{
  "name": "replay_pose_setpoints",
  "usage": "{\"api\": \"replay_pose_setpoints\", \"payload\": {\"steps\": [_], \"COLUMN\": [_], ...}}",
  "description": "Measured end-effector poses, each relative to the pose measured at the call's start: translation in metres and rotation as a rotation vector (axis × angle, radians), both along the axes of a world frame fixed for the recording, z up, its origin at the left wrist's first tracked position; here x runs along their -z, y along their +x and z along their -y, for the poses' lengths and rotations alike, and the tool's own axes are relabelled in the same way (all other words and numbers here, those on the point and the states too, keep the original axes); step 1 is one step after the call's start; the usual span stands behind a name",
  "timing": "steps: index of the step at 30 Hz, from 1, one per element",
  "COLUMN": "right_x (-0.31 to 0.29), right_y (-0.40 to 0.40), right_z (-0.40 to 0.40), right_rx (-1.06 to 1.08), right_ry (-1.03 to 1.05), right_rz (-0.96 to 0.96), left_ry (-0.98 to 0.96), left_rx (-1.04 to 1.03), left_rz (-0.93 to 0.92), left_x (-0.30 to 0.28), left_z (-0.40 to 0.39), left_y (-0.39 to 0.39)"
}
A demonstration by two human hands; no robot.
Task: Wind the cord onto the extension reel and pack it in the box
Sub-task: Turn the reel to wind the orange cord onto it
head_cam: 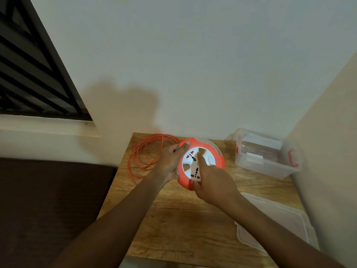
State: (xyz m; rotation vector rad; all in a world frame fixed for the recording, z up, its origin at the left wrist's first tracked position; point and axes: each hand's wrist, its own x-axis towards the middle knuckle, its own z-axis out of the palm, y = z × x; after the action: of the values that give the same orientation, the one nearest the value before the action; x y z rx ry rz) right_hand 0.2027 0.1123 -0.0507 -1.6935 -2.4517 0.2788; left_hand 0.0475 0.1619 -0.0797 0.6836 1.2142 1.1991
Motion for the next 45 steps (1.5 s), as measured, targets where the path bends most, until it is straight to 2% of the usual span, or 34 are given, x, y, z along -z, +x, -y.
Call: {"api": "replay_pose_setpoints", "payload": {"steps": [2,4,12,17,26,32,39,45], "right_x": [-0.001,-0.008,-0.016,-0.017,-0.012,-0.018,-0.028,-0.027], "right_y": [0.002,0.007,0.018,0.015,-0.008,-0.011,-0.002,-0.002], "right_z": [0.008,0.011,-0.004,0.002,0.030,0.037,0.031,0.026], "right_rx": [-0.142,-0.287,-0.605,-0.623,-0.346,-0.295,-0.440,-0.713], "right_ry": [0.201,0.306,0.379,0.355,0.311,0.223,0.244,0.275], "right_rz": [0.201,0.278,0.402,0.453,0.472,0.432,0.384,0.404], "left_ry": [-0.006,0.003,0.079,0.085,0.066,0.065,0.061,0.061], "left_rx": [0.020,0.052,0.143,0.141,0.087,0.085,0.071,0.071], "left_rz": [-0.016,-0.045,-0.105,-0.118,-0.073,-0.089,-0.073,-0.040], "left_x": [-0.002,-0.006,-0.011,-0.011,-0.013,-0.012,-0.016,-0.020], "left_z": [0.001,0.001,0.014,0.026,0.043,0.053,0.057,0.055], "left_y": [-0.003,-0.010,-0.008,-0.006,-0.018,-0.020,-0.029,-0.032]}}
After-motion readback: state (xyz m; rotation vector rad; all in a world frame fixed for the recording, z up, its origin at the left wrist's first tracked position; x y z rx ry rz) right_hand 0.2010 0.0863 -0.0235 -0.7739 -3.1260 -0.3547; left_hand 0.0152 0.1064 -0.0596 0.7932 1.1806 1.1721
